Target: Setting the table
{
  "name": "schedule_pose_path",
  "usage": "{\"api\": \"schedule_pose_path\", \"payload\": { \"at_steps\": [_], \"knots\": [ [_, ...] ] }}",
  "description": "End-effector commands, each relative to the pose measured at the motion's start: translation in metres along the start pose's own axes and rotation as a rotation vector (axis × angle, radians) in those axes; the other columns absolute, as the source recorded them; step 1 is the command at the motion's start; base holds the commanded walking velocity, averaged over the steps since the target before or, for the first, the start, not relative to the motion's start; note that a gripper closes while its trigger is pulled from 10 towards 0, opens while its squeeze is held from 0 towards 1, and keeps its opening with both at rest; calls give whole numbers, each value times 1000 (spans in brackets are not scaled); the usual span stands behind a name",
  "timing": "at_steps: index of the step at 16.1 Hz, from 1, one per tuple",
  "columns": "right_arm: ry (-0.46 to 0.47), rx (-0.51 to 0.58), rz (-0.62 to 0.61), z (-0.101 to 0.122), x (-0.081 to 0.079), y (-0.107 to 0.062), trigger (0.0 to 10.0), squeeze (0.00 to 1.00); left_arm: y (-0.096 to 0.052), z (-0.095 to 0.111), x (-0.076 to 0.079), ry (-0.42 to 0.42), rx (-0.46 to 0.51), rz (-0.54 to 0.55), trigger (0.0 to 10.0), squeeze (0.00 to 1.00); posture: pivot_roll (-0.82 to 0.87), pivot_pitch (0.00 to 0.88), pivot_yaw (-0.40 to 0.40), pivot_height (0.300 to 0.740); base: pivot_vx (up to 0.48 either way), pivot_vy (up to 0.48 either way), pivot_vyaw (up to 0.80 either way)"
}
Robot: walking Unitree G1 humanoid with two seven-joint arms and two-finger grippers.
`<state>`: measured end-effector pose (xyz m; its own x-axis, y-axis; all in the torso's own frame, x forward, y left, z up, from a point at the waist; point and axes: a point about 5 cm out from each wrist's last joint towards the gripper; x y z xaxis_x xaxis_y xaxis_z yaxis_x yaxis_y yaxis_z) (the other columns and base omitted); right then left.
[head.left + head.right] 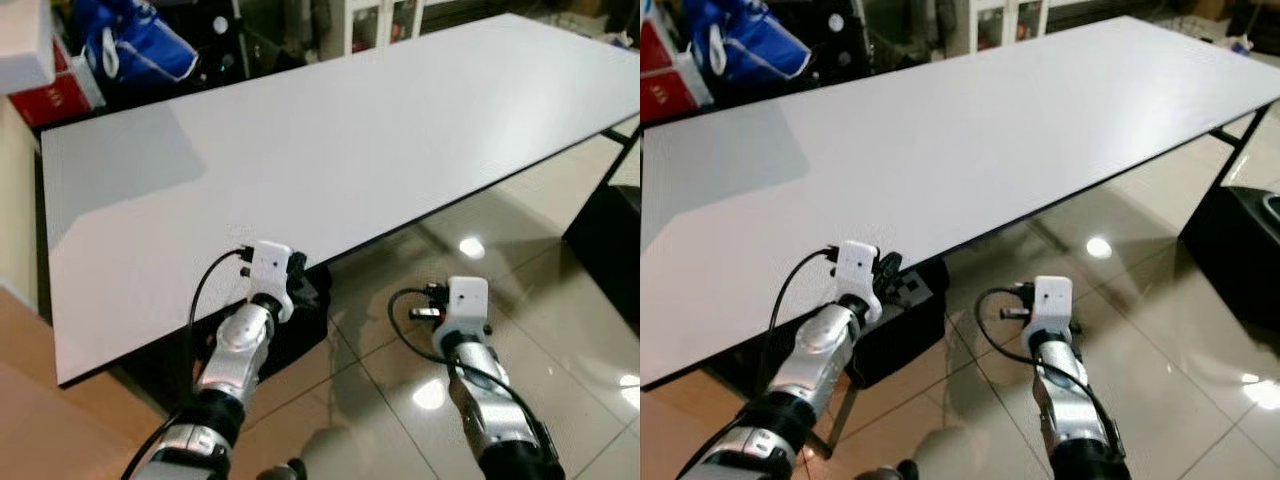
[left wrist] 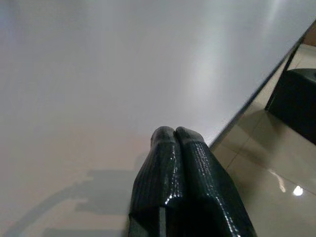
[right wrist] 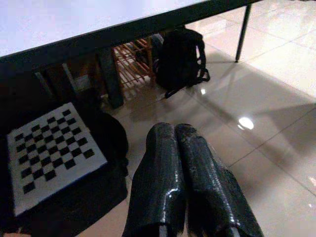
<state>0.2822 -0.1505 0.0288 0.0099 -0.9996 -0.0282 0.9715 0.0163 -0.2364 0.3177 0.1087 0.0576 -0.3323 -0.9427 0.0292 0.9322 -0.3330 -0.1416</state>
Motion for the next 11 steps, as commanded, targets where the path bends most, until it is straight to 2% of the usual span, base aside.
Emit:
{"api": "schedule_pose_path", "payload": {
  "at_steps": [1, 11],
  "knots": [
    [2, -11, 6, -1, 0, 0, 10000, 0, 0, 2, -1, 4, 5, 4, 10000, 0, -69, 0, 45, 740, 0, 0, 419],
    [-8, -10, 8, -1, 1, -1, 10000, 0, 0, 2, 1, 1, 4, 2, 10000, 0, -73, 0, 43, 740, 0, 0, 412]
  ]
}}
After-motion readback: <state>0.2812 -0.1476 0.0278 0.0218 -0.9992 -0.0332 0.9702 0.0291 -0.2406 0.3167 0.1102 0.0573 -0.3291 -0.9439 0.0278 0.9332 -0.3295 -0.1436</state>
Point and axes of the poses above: a point about 5 cm out from each wrist's last joint towards the gripper, its own y axis pointing out of the wrist towards the gripper, its own z axis along the axis of the wrist's last joint, x = y × z
